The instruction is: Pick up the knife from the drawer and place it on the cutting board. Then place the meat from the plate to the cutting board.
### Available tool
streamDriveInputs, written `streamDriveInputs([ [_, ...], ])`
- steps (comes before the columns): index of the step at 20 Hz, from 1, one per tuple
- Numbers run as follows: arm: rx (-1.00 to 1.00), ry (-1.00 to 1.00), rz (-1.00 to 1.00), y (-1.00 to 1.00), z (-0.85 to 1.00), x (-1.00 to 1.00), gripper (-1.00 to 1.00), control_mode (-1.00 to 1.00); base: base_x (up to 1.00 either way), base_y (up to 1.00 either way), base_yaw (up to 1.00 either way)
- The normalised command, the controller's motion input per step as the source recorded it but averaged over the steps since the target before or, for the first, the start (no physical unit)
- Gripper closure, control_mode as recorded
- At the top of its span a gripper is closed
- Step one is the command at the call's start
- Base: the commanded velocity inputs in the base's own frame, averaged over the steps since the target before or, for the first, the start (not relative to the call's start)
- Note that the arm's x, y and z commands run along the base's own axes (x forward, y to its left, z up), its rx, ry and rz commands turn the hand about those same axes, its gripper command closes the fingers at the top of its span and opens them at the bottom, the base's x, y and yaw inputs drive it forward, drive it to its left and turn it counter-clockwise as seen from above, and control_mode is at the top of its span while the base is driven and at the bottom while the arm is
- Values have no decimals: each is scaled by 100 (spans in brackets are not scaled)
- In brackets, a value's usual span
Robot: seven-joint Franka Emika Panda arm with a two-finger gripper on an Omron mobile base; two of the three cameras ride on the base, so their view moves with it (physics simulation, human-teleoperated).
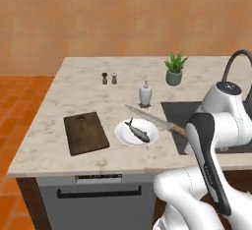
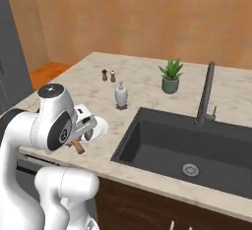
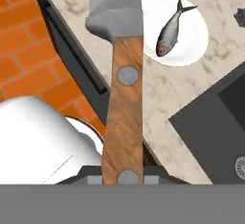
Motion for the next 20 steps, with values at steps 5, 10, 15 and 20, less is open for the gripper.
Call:
streamDriveInputs([
  [5,0,0,0,0,0,0,100,100,18,100,-7],
  [10,0,0,0,0,0,0,100,100,7,83,-29],
  [15,0,0,0,0,0,0,100,100,12,43,-33],
  [20,0,0,0,0,0,0,100,100,53,3,-1],
])
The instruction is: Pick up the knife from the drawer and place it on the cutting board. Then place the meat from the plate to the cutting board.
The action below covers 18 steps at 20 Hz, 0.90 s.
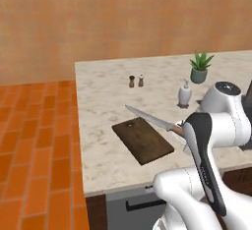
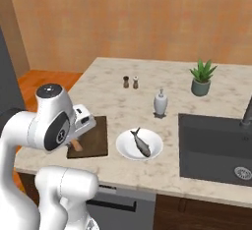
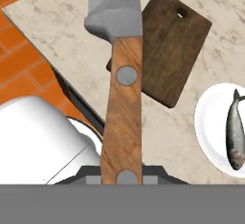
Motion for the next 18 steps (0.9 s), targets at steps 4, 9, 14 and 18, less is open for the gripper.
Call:
streamDriveInputs([
  [4,0,0,0,0,0,0,100,100,51,17,0],
  [9,0,0,0,0,0,0,100,100,36,26,-3],
  [14,0,0,-2,16,-2,6,100,-100,0,0,0],
  [18,8,8,-26,62,-23,100,100,-100,0,0,0],
])
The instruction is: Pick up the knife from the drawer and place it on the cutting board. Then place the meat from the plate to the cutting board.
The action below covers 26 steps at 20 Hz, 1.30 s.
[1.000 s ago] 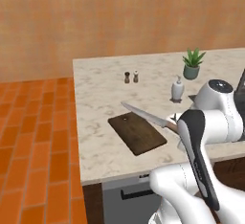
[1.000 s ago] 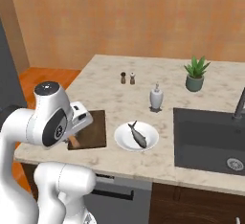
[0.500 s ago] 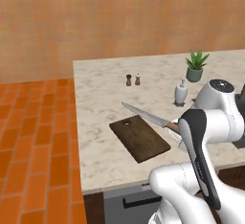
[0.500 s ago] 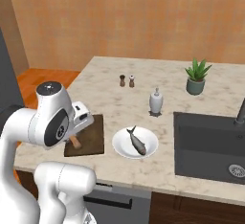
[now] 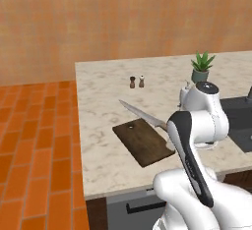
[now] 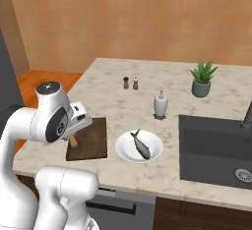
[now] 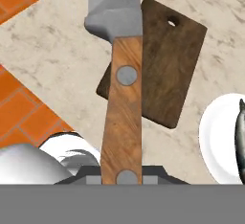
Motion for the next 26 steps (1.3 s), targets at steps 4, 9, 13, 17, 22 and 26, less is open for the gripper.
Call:
streamDriveInputs([
  [4,7,16,-39,34,-19,99,100,-100,0,0,0],
  [9,8,12,-39,11,-34,83,100,-100,0,0,0],
  [13,3,7,-17,0,-36,26,100,-100,0,0,0],
  [17,0,12,-7,3,-32,0,100,-100,0,0,0],
  [22,0,4,0,31,-60,2,100,-100,0,0,0],
  [26,0,0,1,18,-42,25,100,-100,0,0,0],
])
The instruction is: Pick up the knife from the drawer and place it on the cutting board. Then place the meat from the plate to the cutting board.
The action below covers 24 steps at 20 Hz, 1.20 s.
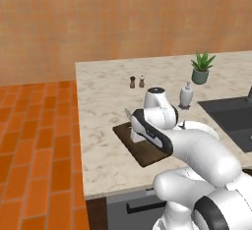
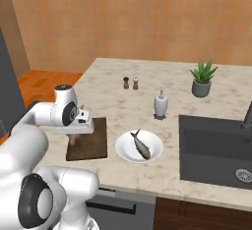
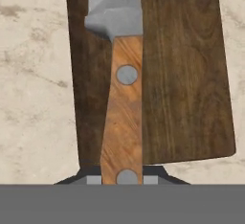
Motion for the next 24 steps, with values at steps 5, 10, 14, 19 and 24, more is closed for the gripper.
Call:
streamDriveInputs([
  [5,0,0,3,3,-37,42,100,-100,0,0,0],
  [10,0,0,0,15,-32,21,100,-100,0,0,0],
  [14,0,0,0,19,-19,1,100,-100,0,0,0],
  [19,0,0,0,2,-13,2,100,-100,0,0,0],
  [24,1,0,0,0,-12,3,-100,-100,0,0,0],
])
